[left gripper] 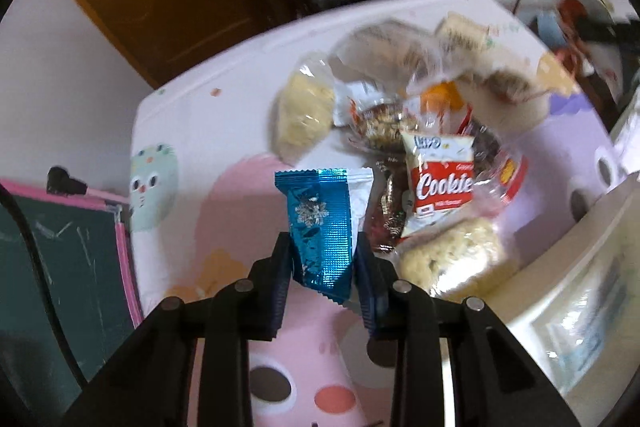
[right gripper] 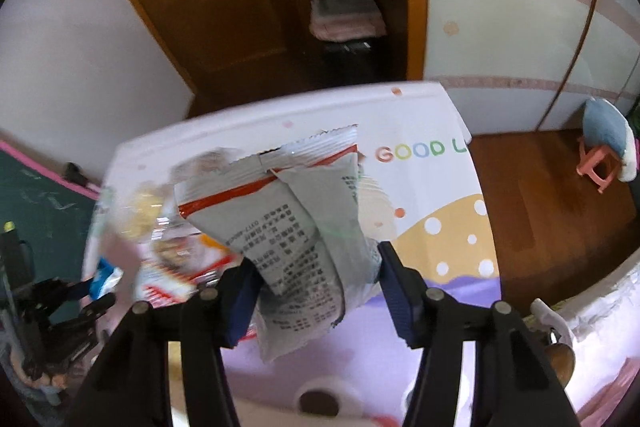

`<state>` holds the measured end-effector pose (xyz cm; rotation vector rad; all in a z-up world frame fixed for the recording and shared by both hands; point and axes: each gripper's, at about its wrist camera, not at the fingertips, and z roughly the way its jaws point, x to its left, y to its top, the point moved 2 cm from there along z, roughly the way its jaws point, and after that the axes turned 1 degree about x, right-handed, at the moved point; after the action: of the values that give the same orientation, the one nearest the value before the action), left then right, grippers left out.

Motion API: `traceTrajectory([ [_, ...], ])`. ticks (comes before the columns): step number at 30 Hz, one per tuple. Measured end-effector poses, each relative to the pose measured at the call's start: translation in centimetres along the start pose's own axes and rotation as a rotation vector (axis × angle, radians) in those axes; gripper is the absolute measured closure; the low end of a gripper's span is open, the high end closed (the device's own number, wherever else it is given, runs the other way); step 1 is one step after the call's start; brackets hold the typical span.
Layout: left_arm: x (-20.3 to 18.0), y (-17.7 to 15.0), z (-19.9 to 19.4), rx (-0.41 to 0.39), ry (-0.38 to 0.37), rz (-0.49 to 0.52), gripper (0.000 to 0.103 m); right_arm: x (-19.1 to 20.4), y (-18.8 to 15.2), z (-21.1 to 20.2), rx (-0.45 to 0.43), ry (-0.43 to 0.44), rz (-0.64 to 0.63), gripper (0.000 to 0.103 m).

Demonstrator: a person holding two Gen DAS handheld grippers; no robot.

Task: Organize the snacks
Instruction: 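Carry the blue candy and white bag over the tray and release both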

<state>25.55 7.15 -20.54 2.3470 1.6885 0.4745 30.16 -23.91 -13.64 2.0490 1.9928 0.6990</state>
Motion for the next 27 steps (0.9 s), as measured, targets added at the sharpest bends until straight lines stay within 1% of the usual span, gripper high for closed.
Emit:
traceTrajectory([
  [6,0.6,-1.8,-7.9,-0.140,-0.034,-0.085,0.075,3.2,-3.9,-7.0,-0.098,0.086,-0.053,0.047],
  [8,0.3,-2.5,-10.5,-0.189,-0.049,-0.101,0.075,4.2,-5.7,-9.3,-0.130,0.113,-0.067,0.047],
  [11,-1.1,-4.1,-15.7,-0.290,-0.085,-0.106,0.075,5.7,-8.5,-12.2,-0.162,0.162,-0.077,0.047],
  [14,-2.3,-5.7,-19.1,-0.347,-0.125,-0.114,0.075,6.6,-11.2,-14.3,-0.193,0.172,-0.098,0.047],
  [17,-3.6,-7.9,-21.8,-0.389,-0.194,-0.136,0.075,7.3,-13.9,-15.8,-0.205,0.168,-0.115,0.047],
  [19,-4.4,-9.2,-22.5,-0.399,-0.222,-0.148,0.075,7.6,-15.5,-16.7,-0.223,0.159,-0.110,0.046],
  [22,-5.8,-11.1,-22.5,-0.404,-0.223,-0.164,0.075,7.8,-17.4,-17.8,-0.264,0.136,-0.101,0.046],
  [25,-6.9,-12.7,-21.5,-0.373,-0.257,-0.189,0.075,7.7,-18.9,-18.8,-0.283,0.115,-0.086,0.046],
  [27,-7.6,-13.3,-20.5,-0.344,-0.252,-0.184,0.075,7.8,-19.6,-19.2,-0.291,0.082,-0.096,0.046],
])
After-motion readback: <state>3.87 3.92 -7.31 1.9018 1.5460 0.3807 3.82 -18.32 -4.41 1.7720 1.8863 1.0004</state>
